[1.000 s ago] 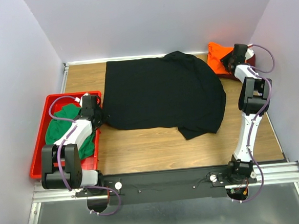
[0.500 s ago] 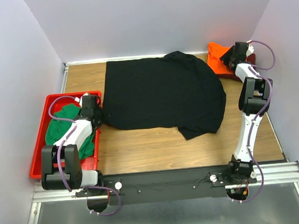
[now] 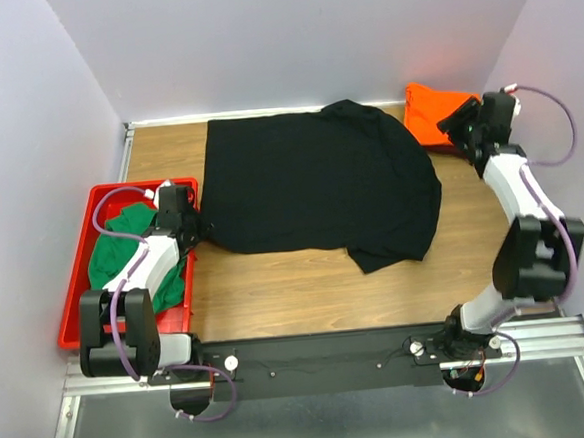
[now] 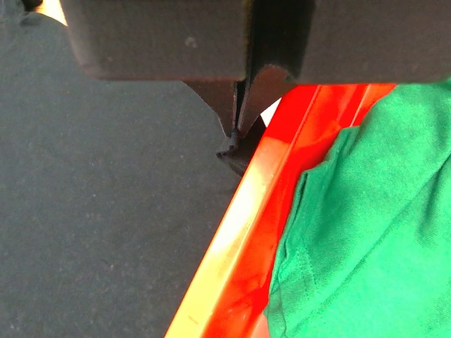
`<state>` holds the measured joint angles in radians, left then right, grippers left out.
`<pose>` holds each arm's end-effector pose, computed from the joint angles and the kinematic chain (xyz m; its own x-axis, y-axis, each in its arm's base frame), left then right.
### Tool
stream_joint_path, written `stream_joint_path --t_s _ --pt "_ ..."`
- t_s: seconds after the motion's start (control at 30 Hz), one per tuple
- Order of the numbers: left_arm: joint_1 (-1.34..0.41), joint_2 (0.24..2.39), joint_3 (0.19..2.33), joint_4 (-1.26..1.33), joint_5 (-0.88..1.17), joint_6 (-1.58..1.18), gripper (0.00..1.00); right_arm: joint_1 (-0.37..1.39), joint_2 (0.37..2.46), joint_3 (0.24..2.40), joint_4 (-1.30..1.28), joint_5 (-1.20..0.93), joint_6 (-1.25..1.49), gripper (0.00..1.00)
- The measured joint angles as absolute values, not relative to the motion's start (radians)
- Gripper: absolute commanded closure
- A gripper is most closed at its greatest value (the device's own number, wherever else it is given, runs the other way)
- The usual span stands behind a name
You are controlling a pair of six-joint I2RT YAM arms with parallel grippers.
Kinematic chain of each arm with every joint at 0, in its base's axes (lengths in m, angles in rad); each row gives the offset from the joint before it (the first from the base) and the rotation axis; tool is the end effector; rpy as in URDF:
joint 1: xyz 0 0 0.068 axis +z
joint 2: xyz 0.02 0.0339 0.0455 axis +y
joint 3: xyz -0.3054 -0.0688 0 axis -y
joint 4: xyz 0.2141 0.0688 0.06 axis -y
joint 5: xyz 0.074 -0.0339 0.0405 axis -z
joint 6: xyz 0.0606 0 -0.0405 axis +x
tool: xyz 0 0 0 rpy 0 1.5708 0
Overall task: Fold and stack the t-shirts
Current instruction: Flatten the tshirt out
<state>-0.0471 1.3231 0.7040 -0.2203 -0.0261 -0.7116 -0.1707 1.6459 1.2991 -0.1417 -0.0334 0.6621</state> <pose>0.2440 -0.0099 0.2340 -0.5824 -0.6261 -0.5185 -0.4630 0.7797 -0.4215 0.3783 -0.0631 0.3385 -0.2783 0.6715 -0.6868 0.3953 0.7317 0.5552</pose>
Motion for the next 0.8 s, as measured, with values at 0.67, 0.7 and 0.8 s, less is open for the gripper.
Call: stream_joint_path --t_s 0.67,0.7,0.8 --pt "-0.047 1.309 0.673 -0.210 -0.007 -0.719 1.00 -0.139 1.659 0.935 -0.198 0.144 0.689 0.57" --pt "-0.047 1.309 0.673 -0.210 -0.005 -0.719 1.00 -0.139 1.678 0.950 -0.194 0.156 0.689 0.57" --pt "-0.047 1.309 0.673 -0.210 0.001 -0.719 1.00 -0.139 1.722 0.983 -0.178 0.184 0.689 0.57"
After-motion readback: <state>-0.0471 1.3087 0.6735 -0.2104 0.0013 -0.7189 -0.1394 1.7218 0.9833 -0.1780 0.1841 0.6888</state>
